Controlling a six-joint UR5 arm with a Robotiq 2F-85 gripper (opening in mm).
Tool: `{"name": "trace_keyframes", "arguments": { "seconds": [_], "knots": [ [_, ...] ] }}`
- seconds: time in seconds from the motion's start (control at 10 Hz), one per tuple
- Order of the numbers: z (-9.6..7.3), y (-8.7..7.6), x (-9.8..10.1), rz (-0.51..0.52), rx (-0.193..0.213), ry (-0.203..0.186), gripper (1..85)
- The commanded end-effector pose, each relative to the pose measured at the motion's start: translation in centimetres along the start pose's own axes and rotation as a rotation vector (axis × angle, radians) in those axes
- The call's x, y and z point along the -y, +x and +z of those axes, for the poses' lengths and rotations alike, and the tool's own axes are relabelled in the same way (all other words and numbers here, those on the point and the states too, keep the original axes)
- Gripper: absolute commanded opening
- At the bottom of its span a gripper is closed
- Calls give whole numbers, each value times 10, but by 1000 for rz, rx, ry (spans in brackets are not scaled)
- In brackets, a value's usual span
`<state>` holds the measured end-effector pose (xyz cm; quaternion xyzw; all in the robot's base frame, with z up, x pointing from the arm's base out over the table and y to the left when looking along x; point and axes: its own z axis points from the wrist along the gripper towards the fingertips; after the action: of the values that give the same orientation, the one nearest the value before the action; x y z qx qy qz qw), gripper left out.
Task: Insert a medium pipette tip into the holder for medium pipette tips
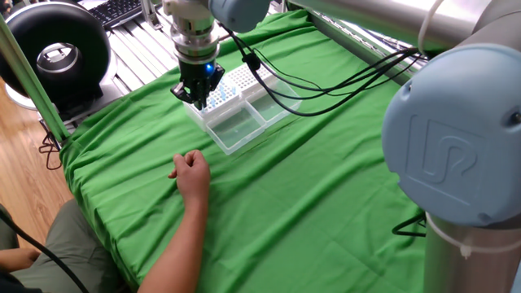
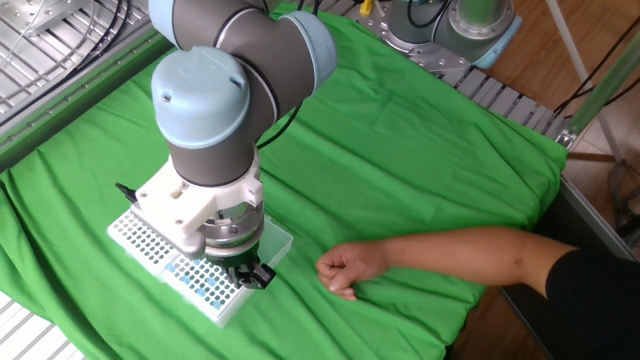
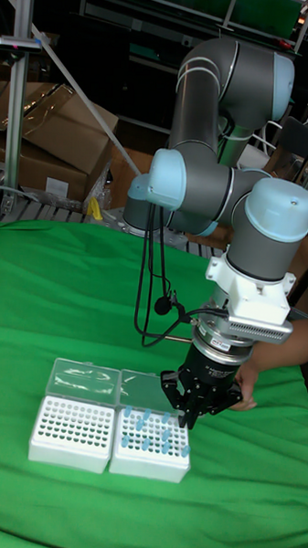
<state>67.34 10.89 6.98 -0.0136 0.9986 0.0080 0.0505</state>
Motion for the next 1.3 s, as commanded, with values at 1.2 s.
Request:
{"name": "trace_keyframes", "arguments": {
  "seconds": [1.2],
  "knots": [
    [-83,-14,6,1,-76,5,10]
  ]
}}
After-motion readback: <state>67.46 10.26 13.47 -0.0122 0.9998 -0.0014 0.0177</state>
